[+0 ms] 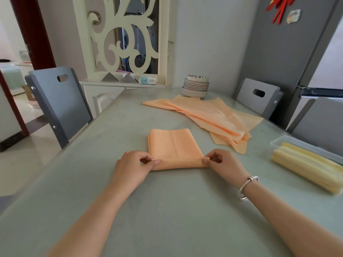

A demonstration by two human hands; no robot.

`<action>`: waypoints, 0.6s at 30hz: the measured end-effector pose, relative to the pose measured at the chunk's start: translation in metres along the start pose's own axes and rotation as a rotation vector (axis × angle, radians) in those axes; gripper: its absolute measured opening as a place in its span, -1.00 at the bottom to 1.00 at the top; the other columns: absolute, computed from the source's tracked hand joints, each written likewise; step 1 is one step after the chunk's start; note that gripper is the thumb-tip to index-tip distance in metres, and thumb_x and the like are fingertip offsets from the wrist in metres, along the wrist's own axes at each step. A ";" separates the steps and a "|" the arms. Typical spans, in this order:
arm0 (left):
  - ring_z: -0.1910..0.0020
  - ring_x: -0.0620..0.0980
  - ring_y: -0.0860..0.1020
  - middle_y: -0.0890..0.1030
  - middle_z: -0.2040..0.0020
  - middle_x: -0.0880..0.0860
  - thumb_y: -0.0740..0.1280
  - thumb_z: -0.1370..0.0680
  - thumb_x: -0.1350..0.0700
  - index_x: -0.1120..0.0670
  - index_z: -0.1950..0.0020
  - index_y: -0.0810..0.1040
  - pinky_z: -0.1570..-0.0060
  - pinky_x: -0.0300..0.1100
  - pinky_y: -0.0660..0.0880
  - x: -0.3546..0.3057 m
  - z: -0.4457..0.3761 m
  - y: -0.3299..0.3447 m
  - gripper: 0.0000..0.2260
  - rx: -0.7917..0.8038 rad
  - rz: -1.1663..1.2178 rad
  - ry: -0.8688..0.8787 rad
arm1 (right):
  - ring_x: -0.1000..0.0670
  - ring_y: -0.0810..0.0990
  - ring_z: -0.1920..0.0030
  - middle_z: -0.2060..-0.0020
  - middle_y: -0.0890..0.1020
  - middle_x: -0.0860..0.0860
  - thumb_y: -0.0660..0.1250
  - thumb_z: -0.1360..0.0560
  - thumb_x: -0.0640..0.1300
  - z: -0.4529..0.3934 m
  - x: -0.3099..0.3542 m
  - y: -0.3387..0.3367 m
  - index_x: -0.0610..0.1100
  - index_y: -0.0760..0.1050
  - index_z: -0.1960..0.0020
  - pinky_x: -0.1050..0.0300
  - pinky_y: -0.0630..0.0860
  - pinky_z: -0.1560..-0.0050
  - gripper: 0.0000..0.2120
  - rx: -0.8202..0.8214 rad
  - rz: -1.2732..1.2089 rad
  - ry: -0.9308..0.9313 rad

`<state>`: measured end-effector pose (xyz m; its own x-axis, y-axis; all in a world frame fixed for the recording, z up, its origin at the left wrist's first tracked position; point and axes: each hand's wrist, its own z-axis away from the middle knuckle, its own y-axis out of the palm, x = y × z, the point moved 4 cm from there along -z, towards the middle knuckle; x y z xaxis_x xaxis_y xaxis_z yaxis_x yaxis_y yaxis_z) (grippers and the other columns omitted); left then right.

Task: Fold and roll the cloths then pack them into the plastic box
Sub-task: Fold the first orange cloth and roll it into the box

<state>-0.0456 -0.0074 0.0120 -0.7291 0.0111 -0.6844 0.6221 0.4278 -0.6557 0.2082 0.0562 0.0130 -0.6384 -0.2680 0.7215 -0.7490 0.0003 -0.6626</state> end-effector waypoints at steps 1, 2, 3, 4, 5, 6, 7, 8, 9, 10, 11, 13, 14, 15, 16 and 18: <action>0.32 -0.07 0.42 0.60 0.27 -0.13 0.44 -0.42 -0.08 -0.03 0.26 0.60 0.15 -0.14 0.33 0.002 -0.001 0.002 -0.84 0.024 0.039 -0.037 | 0.11 0.50 0.23 0.26 0.59 0.08 0.39 -0.46 -0.10 -0.001 -0.001 0.001 -0.03 0.55 0.16 0.31 0.34 0.26 -0.96 -0.001 -0.011 0.000; 0.32 -0.07 0.45 0.59 0.29 -0.12 0.45 -0.42 -0.07 -0.02 0.26 0.60 0.14 -0.12 0.36 0.005 -0.002 0.005 -0.84 0.040 0.062 -0.066 | 0.10 0.49 0.22 0.27 0.58 0.10 0.38 -0.46 -0.09 -0.001 -0.002 0.002 -0.02 0.54 0.16 0.28 0.33 0.24 -0.96 -0.008 -0.006 -0.008; 0.30 -0.06 0.48 0.58 0.31 -0.12 0.46 -0.41 -0.05 -0.01 0.26 0.60 0.10 -0.08 0.41 0.007 -0.004 0.008 -0.85 0.046 0.079 -0.092 | 0.09 0.47 0.20 0.27 0.57 0.12 0.37 -0.47 -0.07 -0.002 -0.002 0.003 0.02 0.53 0.17 0.24 0.32 0.22 -0.95 -0.013 0.011 -0.021; 0.27 -0.03 0.51 0.58 0.32 -0.11 0.48 -0.39 -0.04 0.00 0.26 0.59 0.05 -0.05 0.44 0.008 -0.005 0.009 -0.84 0.046 0.097 -0.111 | 0.08 0.43 0.19 0.28 0.55 0.14 0.36 -0.47 -0.04 -0.003 -0.002 0.004 0.06 0.51 0.17 0.20 0.30 0.18 -0.95 -0.015 0.036 -0.031; 0.25 -0.01 0.54 0.58 0.33 -0.12 0.48 -0.38 -0.04 0.00 0.26 0.57 0.02 -0.03 0.46 0.010 -0.006 0.011 -0.84 0.048 0.106 -0.128 | 0.08 0.39 0.18 0.29 0.54 0.15 0.34 -0.48 -0.01 -0.004 -0.001 0.004 0.09 0.50 0.17 0.17 0.28 0.14 -0.94 -0.016 0.063 -0.038; 0.22 0.02 0.56 0.57 0.35 -0.12 0.49 -0.38 -0.03 0.00 0.26 0.56 0.01 -0.02 0.46 0.010 -0.007 0.012 -0.83 0.048 0.105 -0.136 | 0.07 0.37 0.17 0.29 0.53 0.15 0.33 -0.48 0.01 -0.005 -0.001 0.004 0.11 0.50 0.17 0.14 0.26 0.11 -0.94 -0.015 0.084 -0.045; 0.18 0.03 0.57 0.56 0.36 -0.13 0.48 -0.39 -0.03 -0.01 0.26 0.54 0.01 -0.02 0.45 0.010 -0.007 0.013 -0.83 0.047 0.096 -0.138 | 0.06 0.37 0.15 0.28 0.53 0.15 0.32 -0.49 0.03 -0.006 -0.001 0.004 0.12 0.49 0.17 0.13 0.25 0.09 -0.94 -0.009 0.100 -0.049; 0.14 0.03 0.57 0.55 0.35 -0.13 0.48 -0.39 -0.02 -0.02 0.25 0.51 -0.01 -0.02 0.44 0.009 -0.007 0.013 -0.83 0.041 0.080 -0.134 | 0.05 0.37 0.11 0.27 0.54 0.14 0.31 -0.49 0.04 -0.007 -0.001 0.005 0.13 0.48 0.16 0.12 0.25 0.07 -0.94 -0.001 0.117 -0.048; 0.11 0.02 0.55 0.55 0.34 -0.13 0.47 -0.40 -0.02 -0.03 0.23 0.48 -0.02 -0.03 0.42 0.008 -0.006 0.013 -0.82 0.026 0.054 -0.123 | 0.04 0.37 0.07 0.27 0.55 0.13 0.31 -0.50 0.06 -0.008 -0.001 0.006 0.12 0.47 0.13 0.13 0.24 0.05 -0.95 0.007 0.146 -0.046; 0.09 0.00 0.51 0.54 0.32 -0.13 0.46 -0.42 -0.01 -0.04 0.20 0.45 -0.02 -0.05 0.39 0.006 -0.005 0.012 -0.80 0.006 0.013 -0.104 | 0.05 0.37 0.04 0.27 0.56 0.12 0.30 -0.50 0.06 -0.008 -0.001 0.007 0.11 0.45 0.10 0.13 0.22 0.03 -0.94 0.010 0.187 -0.052; 0.06 -0.01 0.47 0.53 0.29 -0.13 0.45 -0.43 -0.01 -0.04 0.17 0.42 0.00 -0.08 0.35 0.002 -0.003 0.011 -0.80 -0.018 -0.042 -0.073 | 0.05 0.36 0.02 0.27 0.55 0.12 0.30 -0.50 0.07 -0.009 0.000 0.007 0.09 0.42 0.06 0.13 0.21 0.02 -0.91 0.006 0.232 -0.065; 0.01 -0.01 0.40 0.50 0.18 -0.13 0.42 -0.46 0.02 -0.05 0.07 0.42 0.03 -0.14 0.26 -0.006 -0.001 0.008 -0.81 -0.060 -0.156 0.022 | 0.05 0.33 0.00 0.22 0.49 0.13 0.30 -0.50 0.07 -0.010 0.003 0.007 0.08 0.36 0.00 0.12 0.22 -0.01 -0.84 -0.023 0.330 -0.113; -0.01 0.00 0.39 0.49 0.11 -0.12 0.41 -0.47 0.05 -0.05 0.02 0.44 0.03 -0.15 0.25 -0.011 0.000 0.008 -0.82 -0.071 -0.199 0.094 | 0.05 0.31 0.01 0.18 0.45 0.13 0.30 -0.50 0.06 -0.011 0.006 0.006 0.08 0.35 -0.03 0.12 0.24 -0.02 -0.82 -0.046 0.381 -0.157; -0.03 0.02 0.40 0.49 0.06 -0.11 0.40 -0.47 0.10 -0.04 0.00 0.49 0.02 -0.14 0.27 -0.016 0.001 0.010 -0.85 -0.070 -0.228 0.187 | 0.05 0.30 0.01 0.13 0.43 0.12 0.30 -0.50 0.04 -0.010 0.009 0.006 0.07 0.37 -0.05 0.11 0.26 -0.04 -0.82 -0.065 0.425 -0.219; -0.02 0.03 0.43 0.52 0.04 -0.10 0.38 -0.48 0.15 -0.03 0.02 0.55 0.02 -0.12 0.32 -0.021 0.002 0.011 -0.87 -0.058 -0.245 0.284 | 0.05 0.31 0.02 0.09 0.44 0.10 0.31 -0.50 0.01 -0.009 0.012 0.007 0.06 0.41 -0.05 0.10 0.30 -0.06 -0.85 -0.081 0.460 -0.305; 0.02 0.05 0.50 0.59 0.07 -0.08 0.34 -0.48 0.27 0.00 0.07 0.62 0.05 -0.08 0.38 -0.026 0.004 0.015 -0.83 -0.010 -0.264 0.414 | 0.00 0.39 0.03 0.06 0.51 0.08 0.33 -0.51 -0.10 -0.006 0.015 0.010 0.02 0.53 -0.01 0.03 0.40 -0.07 -0.90 -0.068 0.512 -0.475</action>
<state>-0.0165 -0.0050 0.0188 -0.9148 0.2590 -0.3099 0.3998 0.4727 -0.7853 0.1900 0.0584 0.0184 -0.7789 -0.6100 0.1457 -0.3938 0.2949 -0.8706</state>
